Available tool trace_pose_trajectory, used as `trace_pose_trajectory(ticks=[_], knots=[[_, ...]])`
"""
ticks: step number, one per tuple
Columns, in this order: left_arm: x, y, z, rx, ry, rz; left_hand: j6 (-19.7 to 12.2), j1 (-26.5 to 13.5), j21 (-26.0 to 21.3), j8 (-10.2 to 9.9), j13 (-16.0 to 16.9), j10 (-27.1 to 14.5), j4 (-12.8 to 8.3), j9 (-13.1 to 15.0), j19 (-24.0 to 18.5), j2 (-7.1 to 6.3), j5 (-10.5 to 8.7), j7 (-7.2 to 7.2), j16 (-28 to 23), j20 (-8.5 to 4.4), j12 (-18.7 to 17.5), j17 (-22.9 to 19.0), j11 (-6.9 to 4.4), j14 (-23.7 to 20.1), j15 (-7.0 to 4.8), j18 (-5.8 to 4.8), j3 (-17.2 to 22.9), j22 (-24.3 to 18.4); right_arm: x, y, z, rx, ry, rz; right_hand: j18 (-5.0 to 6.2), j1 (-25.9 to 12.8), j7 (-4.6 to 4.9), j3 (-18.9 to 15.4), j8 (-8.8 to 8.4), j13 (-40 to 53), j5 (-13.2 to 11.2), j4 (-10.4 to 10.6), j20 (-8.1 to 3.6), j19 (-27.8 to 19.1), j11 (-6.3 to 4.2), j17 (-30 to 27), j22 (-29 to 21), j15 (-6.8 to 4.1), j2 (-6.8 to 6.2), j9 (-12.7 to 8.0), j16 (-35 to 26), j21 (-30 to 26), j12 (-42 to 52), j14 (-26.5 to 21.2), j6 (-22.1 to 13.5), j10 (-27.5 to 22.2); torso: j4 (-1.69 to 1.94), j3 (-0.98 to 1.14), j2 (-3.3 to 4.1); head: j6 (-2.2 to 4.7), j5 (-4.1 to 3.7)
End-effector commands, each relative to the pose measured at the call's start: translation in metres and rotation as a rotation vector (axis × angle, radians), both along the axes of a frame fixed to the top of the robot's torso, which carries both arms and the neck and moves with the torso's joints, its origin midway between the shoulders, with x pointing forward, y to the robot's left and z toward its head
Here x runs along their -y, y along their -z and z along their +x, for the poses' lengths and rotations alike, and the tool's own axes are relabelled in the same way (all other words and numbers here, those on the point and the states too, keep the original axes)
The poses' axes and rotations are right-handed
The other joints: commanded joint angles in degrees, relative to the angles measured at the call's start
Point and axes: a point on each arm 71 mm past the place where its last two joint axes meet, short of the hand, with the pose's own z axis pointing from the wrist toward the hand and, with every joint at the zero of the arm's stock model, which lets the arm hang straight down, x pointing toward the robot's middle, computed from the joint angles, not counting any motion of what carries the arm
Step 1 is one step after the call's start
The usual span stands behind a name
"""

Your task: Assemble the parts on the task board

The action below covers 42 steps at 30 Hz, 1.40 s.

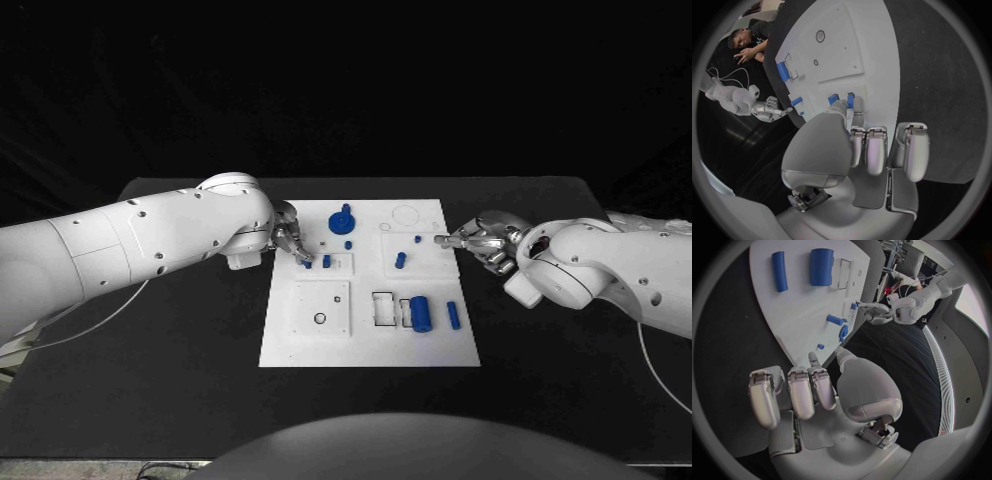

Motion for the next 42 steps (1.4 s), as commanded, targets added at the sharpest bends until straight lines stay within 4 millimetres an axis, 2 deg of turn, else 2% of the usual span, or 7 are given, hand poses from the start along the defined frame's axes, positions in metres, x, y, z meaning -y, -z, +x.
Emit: trace_pose_trajectory(ticks=[1, 6, 11, 18, 27, 37, 42], knots=[[0.0016, 0.0019, -0.0016, -0.018, 0.018, 0.014, 0.3, 0.1, 0.1, 0.2, 15.1, 6.1, -0.2, 0.1, 6.0, 0.34, 0.14, 0.01, 0.1, -0.11, 0.3, 15.1, -0.26, 6.0, 0.01, -0.43, 0.5, 15.1, -0.0014, 0.0007, -0.0009, -0.008, -0.015, -0.001, -0.39, -0.1, 0.44, -0.2, 0.39, 15.1, 0.3, 0.1, 0.24, 6.0, 0.47, 15.1, 15.1, 0.38, 0.46, 0.1, 0.2, 0.3, 0.2, 6.2, -0.3, 6.0, -0.01, 0.01, 0.00, -0.04, 0.03], [0.0019, 0.0020, -0.0014, -0.019, 0.019, 0.014, 0.3, 0.0, 0.1, 0.2, 15.1, 6.1, -0.1, 0.1, 6.0, 0.35, 0.05, 0.04, 0.1, -0.10, 0.3, 15.1, -0.23, 6.0, 0.02, -0.43, 0.5, 15.1, -0.0013, 0.0007, -0.0010, -0.008, -0.015, -0.001, -0.39, -0.1, 0.44, -0.2, 0.39, 15.1, 0.3, 0.1, 0.24, 6.0, 0.47, 15.1, 15.1, 0.38, 0.46, 0.1, 0.2, 0.3, 0.2, 6.2, -0.3, 6.0, 0.12, 0.03, 0.01, 0.00, 0.01], [0.0019, 0.0022, -0.0015, -0.019, 0.025, 0.023, 0.1, -0.7, 0.1, 0.1, 15.1, 6.1, 0.0, 0.1, 6.0, 0.26, -0.45, 0.20, 0.1, -0.09, 0.3, 15.1, -0.07, 6.0, 0.06, -0.43, 0.5, 15.1, -0.0021, 0.0007, -0.0009, -0.008, -0.017, -0.001, -0.39, -0.1, 0.44, -0.2, 0.39, 15.1, 0.3, 0.1, 0.24, 6.0, 0.47, 15.1, 15.1, 0.38, 0.46, 0.1, 0.2, 0.3, 0.2, 6.2, -0.3, 6.0, -0.09, -0.02, -0.03, 0.01, 0.14], [0.0021, 0.0019, -0.0010, -0.007, 0.031, 0.036, -0.5, -8.0, 0.1, -0.4, 15.1, 6.1, 0.1, -0.5, 6.0, -0.07, -5.91, 0.61, 0.1, 0.01, 0.3, 15.1, 0.30, 6.0, 0.23, -0.43, -2.2, 15.1, -0.0021, 0.0007, -0.0009, -0.008, -0.017, 0.000, -0.39, 0.0, 0.45, -0.2, 0.41, 15.1, 0.3, 0.1, 0.26, 6.0, 0.48, 15.1, 15.1, 0.39, 0.46, 0.1, 0.2, 0.3, 0.2, 6.2, -0.4, 6.0, -0.01, 0.01, 0.00, 0.09, 0.00], [0.0017, 0.0011, -0.0001, 0.015, 0.027, 0.045, -0.4, -17.1, 0.1, -0.6, 15.1, 6.1, 0.2, -1.0, 6.0, -0.38, -6.99, 1.01, 0.1, 0.10, 0.3, 15.1, 0.72, 6.0, 0.40, -0.43, -7.2, 15.1, -0.0024, 0.0007, -0.0009, -0.008, -0.017, 0.000, -0.39, 0.0, 0.49, -0.2, 0.47, 15.1, 0.3, 0.1, 0.30, 6.0, 0.53, 15.1, 15.1, 0.44, 0.48, 0.1, 0.2, 0.3, 0.2, 6.2, -0.4, 6.0, 0.01, 0.02, 0.02, 0.16, -0.05], [0.0005, 0.0003, 0.0004, 0.032, 0.020, 0.041, -0.1, -19.8, 0.1, -0.3, 15.1, 6.1, 0.2, -0.9, 6.0, 0.17, -7.47, 0.96, 0.1, 0.15, 0.3, 15.1, 0.68, 6.0, 0.38, -0.43, -8.9, 15.1, -0.0019, 0.0008, -0.0007, -0.008, -0.017, -0.001, -0.39, 0.0, 0.49, -0.2, 0.47, 15.1, 0.3, 0.1, 0.30, 6.0, 0.53, 15.1, 15.1, 0.44, 0.48, 0.1, 0.2, 0.3, 0.2, 6.2, -0.4, 6.0, -0.01, 0.01, 0.00, 0.23, 0.00], [0.0007, -0.0010, 0.0008, 0.054, 0.015, 0.020, 0.3, -21.3, 0.1, 0.1, 15.1, 6.1, 0.1, -0.7, 6.0, 0.80, -10.38, 0.86, 0.1, 0.15, 0.3, 15.1, 0.57, 6.0, 0.29, -0.43, -10.2, 15.1, -0.0016, 0.0009, -0.0007, -0.009, -0.017, -0.001, -0.39, 0.0, 0.49, -0.2, 0.47, 15.1, 0.3, 0.1, 0.30, 6.0, 0.53, 15.1, 15.1, 0.44, 0.48, 0.1, 0.2, 0.3, 0.2, 6.2, -0.4, 6.0, 0.03, 0.00, 0.01, 0.28, 0.00]])
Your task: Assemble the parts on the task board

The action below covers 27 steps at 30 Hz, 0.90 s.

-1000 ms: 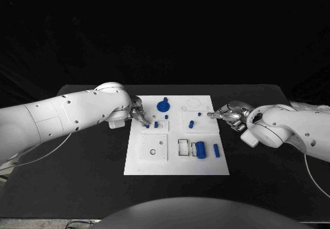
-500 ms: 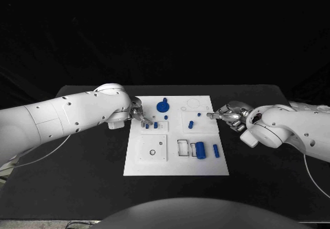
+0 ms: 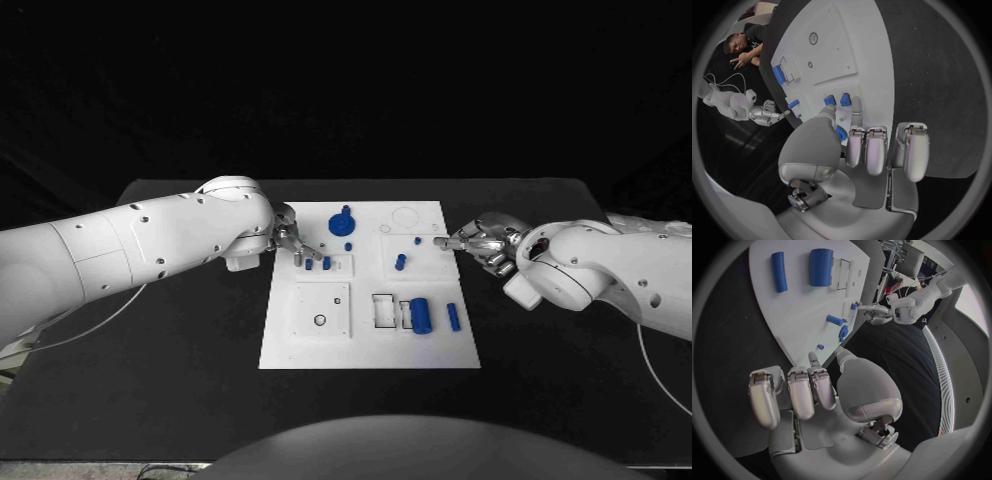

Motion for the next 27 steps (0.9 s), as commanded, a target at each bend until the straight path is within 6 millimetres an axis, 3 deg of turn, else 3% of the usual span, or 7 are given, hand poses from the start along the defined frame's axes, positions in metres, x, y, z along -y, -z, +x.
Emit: trace_pose_trajectory(ticks=[1, 10, 17, 18, 21, 24, 27], knots=[[0.002, -0.002, 0.001, 0.037, -0.002, -0.026, 0.5, -0.8, 0.1, 0.5, 15.1, 6.1, 0.0, 0.2, 6.0, 0.30, -2.13, -0.10, 0.1, 0.15, 0.3, 15.1, 0.23, 6.0, 0.26, -0.43, -0.8, 15.1, -0.001, 0.001, -0.001, -0.008, -0.015, -0.002, -0.39, 0.0, 0.49, -0.2, 0.22, 15.1, 0.3, 0.1, 0.30, 6.0, 0.53, 15.1, 15.1, 0.24, 0.48, 0.1, 0.2, 0.3, 0.2, 6.0, -0.4, 6.0, 0.01, 0.00, 0.00, 0.06, 0.07], [-0.003, -0.016, 0.003, 0.209, -0.049, -0.186, 0.8, 0.3, 0.1, 0.8, 15.1, 6.1, -0.2, 0.4, 6.0, 0.71, -3.39, -0.34, 0.1, 0.08, 0.3, 15.1, 0.02, 6.0, 0.10, -0.43, -1.1, 15.1, -0.001, -0.001, 0.000, 0.016, -0.010, 0.006, -0.39, 0.0, 0.51, -0.3, 0.24, 15.1, 0.3, 0.1, 0.32, 6.0, 0.54, 15.1, 15.1, 0.26, 0.50, 0.1, 0.2, 0.3, 0.2, 6.0, -0.4, 6.0, 0.08, 0.03, -0.04, 0.45, 0.07], [-0.006, -0.044, 0.009, 0.504, -0.090, -0.510, -3.1, 10.0, 0.1, -0.8, 13.3, 4.5, -0.3, -2.0, 6.0, -0.03, -1.40, 0.56, 0.1, 0.07, -1.7, 15.1, 0.67, 6.0, 0.56, -0.43, -1.9, 15.1, -0.002, -0.003, 0.002, 0.054, -0.004, 0.021, -0.39, 0.1, 0.49, -0.2, 0.42, 15.1, 0.5, 0.2, 0.36, 6.0, 0.55, 15.1, 15.1, 0.29, 0.72, 0.2, 0.2, 0.3, 0.2, 6.0, -0.2, 6.0, -0.05, 0.01, 0.00, 0.74, 0.03], [-0.006, -0.046, 0.009, 0.522, -0.090, -0.537, -3.7, 11.3, 0.1, -1.1, 9.0, 0.8, -0.3, -2.4, 6.0, 0.09, -0.94, 0.66, 0.1, 0.10, -7.0, 15.1, 0.81, 6.0, 0.48, -0.43, -1.7, 15.1, -0.002, -0.003, 0.001, 0.055, -0.004, 0.021, -0.39, 0.1, 0.48, -0.2, 0.44, 15.1, 0.5, 0.2, 0.36, 6.0, 0.55, 15.1, 15.1, 0.29, 0.74, 0.2, 0.2, 0.3, 0.2, 6.0, -0.2, 6.0, -0.07, 0.01, 0.00, 0.71, 0.05], [-0.004, -0.052, 0.009, 0.587, -0.074, -0.649, -6.7, 16.6, 0.1, -1.6, -21.2, -22.6, -0.1, -5.4, 6.0, 0.22, -0.09, 1.65, 0.1, 0.28, -47.4, 15.1, 1.47, 6.0, 0.91, -0.43, -0.6, 15.1, -0.002, -0.004, 0.001, 0.057, -0.005, 0.025, -0.39, 0.1, 0.49, -0.2, 0.45, 15.1, 0.5, 0.2, 0.36, 6.0, 0.55, 15.1, 15.1, 0.29, 0.74, 0.2, 0.2, 0.3, 0.2, 6.0, -0.2, 6.0, 0.02, -0.03, 0.04, 0.79, -0.05], [-0.001, -0.055, 0.007, 0.614, -0.027, -0.720, -9.0, 21.2, 0.1, -1.9, -40.1, -21.8, -0.2, -11.1, 6.0, -0.82, -0.40, 4.15, 0.1, 1.72, -67.8, 15.1, 4.23, 6.0, 3.28, -0.43, 0.5, 15.1, -0.002, -0.004, 0.001, 0.059, -0.006, 0.028, -0.39, 0.1, 0.49, -0.2, 0.48, 15.1, 0.5, 0.2, 0.37, 6.0, 0.55, 15.1, 15.1, 0.29, 0.75, 0.2, 0.2, 0.3, 0.2, 6.0, -0.2, 6.0, -0.04, -0.01, 0.03, 0.78, -0.13], [0.004, -0.055, 0.005, 0.630, 0.031, -0.743, -10.6, 24.4, 0.1, -2.1, -48.3, -24.9, -0.1, -15.1, 6.0, -1.52, -1.45, 4.84, 0.1, 2.64, -76.1, 15.1, 5.07, 6.0, 4.15, -0.43, 1.4, 15.1, -0.002, -0.004, 0.001, 0.059, -0.007, 0.030, -0.39, 0.1, 0.49, -0.2, 0.48, 15.1, 0.5, 0.2, 0.37, 6.0, 0.55, 15.1, 15.1, 0.29, 0.75, 0.2, 0.2, 0.3, 0.2, 6.0, -0.2, 6.0, -0.04, 0.01, 0.01, 0.86, -0.14]])
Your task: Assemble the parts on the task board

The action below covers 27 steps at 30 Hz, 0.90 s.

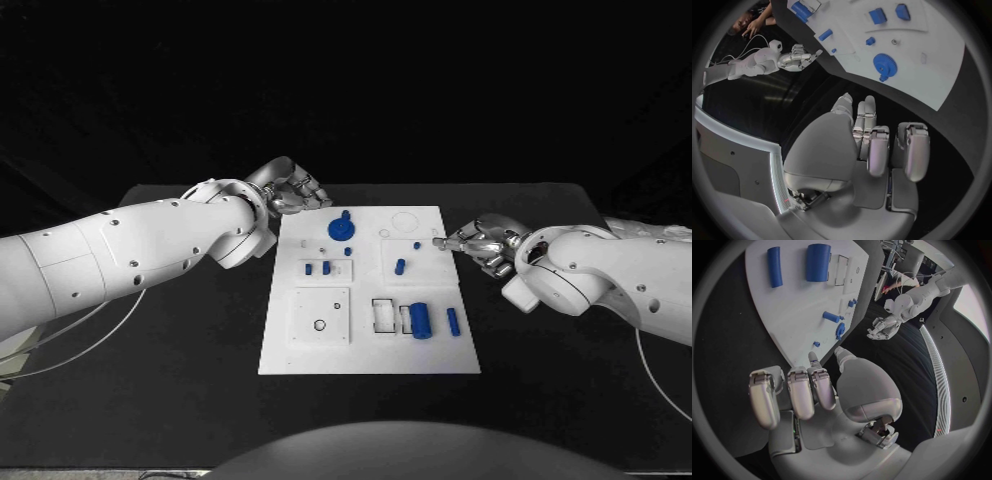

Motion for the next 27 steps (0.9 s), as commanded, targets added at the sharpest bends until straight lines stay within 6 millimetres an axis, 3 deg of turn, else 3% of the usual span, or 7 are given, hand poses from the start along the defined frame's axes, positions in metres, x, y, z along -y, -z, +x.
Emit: trace_pose_trajectory(ticks=[1, 4, 9, 16, 23, 27], knots=[[0.010, -0.010, -0.003, 0.145, 0.091, -0.116, -2.1, 2.8, 0.1, -0.3, -7.6, -2.3, -0.2, -4.0, 6.0, -0.86, -2.69, 0.31, 0.1, 1.09, -7.3, 15.1, 1.29, 6.0, 1.03, -0.43, 0.7, 15.1, -0.002, -0.001, 0.000, 0.018, -0.010, 0.012, -0.38, -0.1, 0.49, -0.2, 0.24, 15.1, 0.3, 0.2, 0.37, 6.0, 0.55, 15.1, 15.1, 0.29, 0.52, 0.1, 0.2, 0.3, 0.2, 6.0, -0.2, 6.0, 0.02, 0.01, 0.02, 0.08, -0.12], [0.019, -0.006, -0.004, 0.191, 0.162, -0.055, -4.3, 4.8, 0.1, -0.2, -12.6, -2.6, -0.3, -7.7, 6.0, -1.27, -7.47, -1.90, 0.1, 2.13, -10.6, 15.1, 2.76, 6.0, 2.03, -0.43, 0.9, 15.1, -0.002, -0.001, -0.001, 0.017, -0.013, 0.014, -0.38, -0.1, 0.49, -0.2, 0.24, 15.1, 0.3, 0.2, 0.37, 6.0, 0.55, 15.1, 15.1, 0.29, 0.52, 0.1, 0.2, 0.3, 0.2, 6.0, -0.2, 6.0, -0.01, 0.01, 0.07, 0.10, -0.09], [0.036, 0.003, -0.008, 0.263, 0.305, 0.117, -3.3, 7.4, 0.1, -0.2, -19.0, -1.2, -0.4, -12.1, 6.0, -1.21, -12.88, -3.27, 0.1, 2.70, -12.9, 15.1, 3.09, 6.0, 2.39, -0.43, 2.1, 15.1, -0.003, -0.001, -0.001, 0.015, -0.016, 0.015, -0.38, -0.1, 0.49, -0.2, 0.28, 15.1, 0.3, 0.2, 0.38, 6.0, 0.55, 15.1, 15.1, 0.30, 0.53, 0.1, 0.2, 0.3, 0.2, 6.0, -0.1, 6.0, -0.04, 0.01, 0.09, 0.03, -0.10], [0.057, 0.016, -0.014, 0.342, 0.497, 0.373, 0.0, 9.7, 0.1, 0.1, -22.8, 1.7, -0.2, -14.4, 6.0, -0.54, -14.08, -4.42, 0.1, 2.15, -13.6, 15.1, 2.22, 6.0, 1.68, -0.43, 4.2, 15.1, -0.003, -0.001, -0.001, 0.016, -0.016, 0.016, -0.38, -0.1, 0.49, -0.2, 0.28, 15.1, 0.3, 0.2, 0.38, 6.0, 0.55, 15.1, 15.1, 0.30, 0.53, 0.1, 0.2, 0.3, 0.2, 6.0, -0.1, 6.0, -0.05, 0.02, 0.08, -0.24, -0.10], [0.062, 0.022, -0.013, 0.322, 0.545, 0.444, 1.6, 10.4, 0.1, 0.2, -24.6, 3.3, -0.2, -15.3, 6.0, -0.75, -14.20, -4.47, 0.1, 1.89, -14.1, 15.1, 1.84, 6.0, 1.43, -0.43, 4.8, 15.1, -0.003, -0.002, -0.001, 0.027, -0.014, 0.020, -0.38, -0.1, 0.49, -0.2, 0.28, 15.1, 0.3, 0.2, 0.38, 6.0, 0.55, 15.1, 15.1, 0.30, 0.53, 0.1, 0.2, 0.3, 0.2, 6.0, -0.1, 6.0, 0.01, 0.04, 0.02, -0.35, -0.15], [0.063, 0.026, -0.013, 0.292, 0.555, 0.468, 2.0, 11.7, 0.1, 0.0, -25.9, 3.4, -0.3, -16.0, 6.0, -0.71, -14.20, -4.27, 0.1, 1.69, -14.6, 15.1, 1.35, 6.0, 0.92, -0.43, 5.6, 15.1, -0.003, -0.002, -0.001, 0.035, -0.014, 0.023, -0.38, -0.1, 0.50, -0.3, 0.32, 15.1, 0.4, 0.2, 0.39, 6.0, 0.56, 15.1, 15.1, 0.30, 0.53, 0.1, 0.2, 0.3, 0.2, 6.0, -0.1, 6.0, -0.08, 0.03, 0.02, 0.07, -0.09]])
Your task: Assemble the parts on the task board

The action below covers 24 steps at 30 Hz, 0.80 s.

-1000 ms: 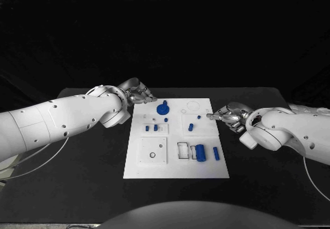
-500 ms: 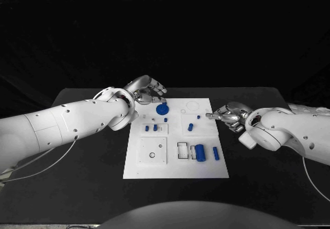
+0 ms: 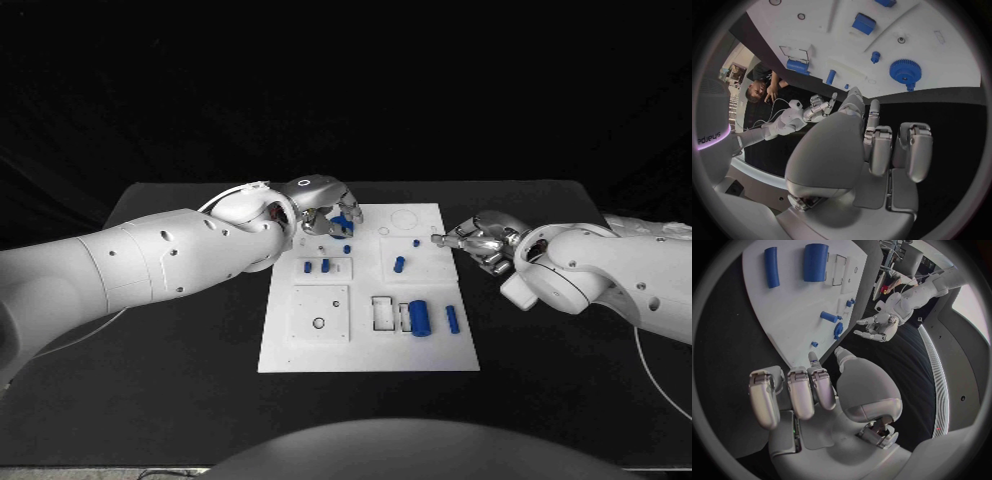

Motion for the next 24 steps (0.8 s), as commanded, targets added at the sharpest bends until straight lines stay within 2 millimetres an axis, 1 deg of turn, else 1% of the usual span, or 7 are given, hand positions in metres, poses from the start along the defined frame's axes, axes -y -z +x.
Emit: trace_pose_trajectory(ticks=[1, 4, 5, 6, 8, 15, 24], knots=[[0.003, 0.007, -0.003, -0.022, 0.052, 0.100, 0.4, 1.2, 0.1, -0.1, -0.9, 0.1, 0.0, -0.5, 6.0, 0.13, -0.30, 0.24, 0.1, -0.64, -0.3, 15.1, -0.36, 6.1, -0.62, -0.43, 0.8, 15.1, -0.001, -0.001, 0.000, 0.022, -0.007, 0.010, -0.39, -0.1, 0.50, -0.3, 0.33, 15.1, 0.4, 0.2, 0.39, 6.0, 0.56, 15.1, 15.1, 0.30, 0.53, 0.1, 0.2, 0.3, 0.2, 6.0, -0.1, 6.0, -0.04, -0.01, -0.01, 0.21, 0.00], [0.003, 0.010, -0.003, -0.033, 0.048, 0.117, 0.3, 2.0, 0.1, -0.2, -1.7, -0.1, 0.0, -1.0, 6.0, 0.09, -0.29, 0.37, 0.1, -0.80, -0.4, 15.1, -0.65, 6.1, -1.08, -0.43, 1.5, 15.1, -0.001, -0.002, 0.000, 0.027, -0.005, 0.011, -0.39, -0.1, 0.50, -0.3, 0.33, 15.1, 0.4, 0.2, 0.39, 6.0, 0.56, 15.1, 15.1, 0.30, 0.53, 0.1, 0.2, 0.3, 0.2, 6.0, -0.1, 6.0, -0.02, -0.01, 0.00, 0.11, -0.02], [0.003, 0.012, -0.003, -0.037, 0.047, 0.125, 0.2, 2.2, 0.1, -0.2, -2.1, -0.2, 0.0, -1.2, 6.0, -0.02, -0.24, 0.48, 0.1, -0.87, -0.4, 15.1, -0.89, 6.1, -1.55, -0.43, 1.7, 15.1, -0.001, -0.002, 0.000, 0.028, -0.004, 0.011, -0.39, -0.1, 0.52, -0.3, 0.40, 15.1, 0.5, 0.2, 0.40, 6.0, 0.57, 15.1, 15.1, 0.31, 0.56, 0.1, 0.2, 0.3, 0.2, 6.0, 0.0, 6.0, 0.01, -0.01, -0.03, -0.02, -0.07], [0.003, 0.013, -0.003, -0.040, 0.044, 0.133, 0.2, 2.3, 0.1, -0.2, -2.2, -0.3, 0.0, -1.3, 6.0, -0.09, -0.28, 0.50, 0.1, -0.90, -0.4, 15.1, -0.99, 6.1, -1.68, -0.43, 1.8, 15.1, -0.001, -0.002, 0.000, 0.029, -0.003, 0.011, -0.39, -0.1, 0.52, -0.3, 0.41, 15.1, 0.5, 0.2, 0.40, 6.0, 0.57, 15.1, 15.1, 0.31, 0.56, 0.1, 0.2, 0.3, 0.2, 6.0, 0.0, 6.0, 0.04, -0.03, -0.04, -0.08, -0.11], [0.003, 0.016, -0.004, -0.046, 0.039, 0.146, 0.1, 2.3, 0.1, -0.2, -2.3, -0.5, 0.0, -1.5, 6.0, -0.12, -0.30, 0.57, 0.1, -0.95, -0.4, 15.1, -1.17, 6.1, -1.89, -0.43, 2.0, 15.1, -0.001, -0.002, 0.000, 0.028, -0.003, 0.011, -0.39, -0.1, 0.52, -0.3, 0.41, 15.1, 0.5, 0.2, 0.40, 6.0, 0.57, 15.1, 15.1, 0.31, 0.56, 0.1, 0.2, 0.3, 0.2, 6.0, 0.0, 6.0, 0.09, -0.04, -0.02, -0.12, -0.15], [0.004, 0.024, -0.004, -0.051, 0.016, 0.177, 0.1, 2.0, 0.1, -0.2, -2.5, -0.9, 0.1, -1.9, 6.0, 0.24, -0.30, 1.11, 0.1, -1.09, -0.5, 15.1, -1.65, 6.1, -2.49, -0.43, 2.5, 15.1, -0.001, -0.001, 0.000, 0.023, -0.005, 0.010, -0.39, -0.1, 0.52, -0.3, 0.43, 15.1, 0.5, 0.2, 0.40, 6.0, 0.58, 15.1, 15.1, 0.31, 0.57, 0.1, 0.2, 0.3, 0.2, 6.0, 0.0, 6.0, 0.03, -0.05, -0.01, -0.18, -0.08], [0.006, 0.026, -0.003, -0.052, 0.004, 0.187, -0.6, 1.7, 0.1, -0.3, -2.6, -2.7, 0.0, -2.8, 6.0, -0.07, -0.28, 1.90, 0.1, -1.28, -0.5, 15.1, -2.61, 6.1, -3.46, -0.43, 3.2, 15.1, -0.001, -0.001, 0.000, 0.014, -0.007, 0.008, -0.39, -0.1, 0.52, -0.3, 0.43, 15.1, 0.5, 0.2, 0.40, 6.0, 0.58, 15.1, 15.1, 0.31, 0.57, 0.1, 0.2, 0.3, 0.2, 6.0, 0.0, 6.0, 0.03, 0.00, -0.02, -0.32, -0.21]])
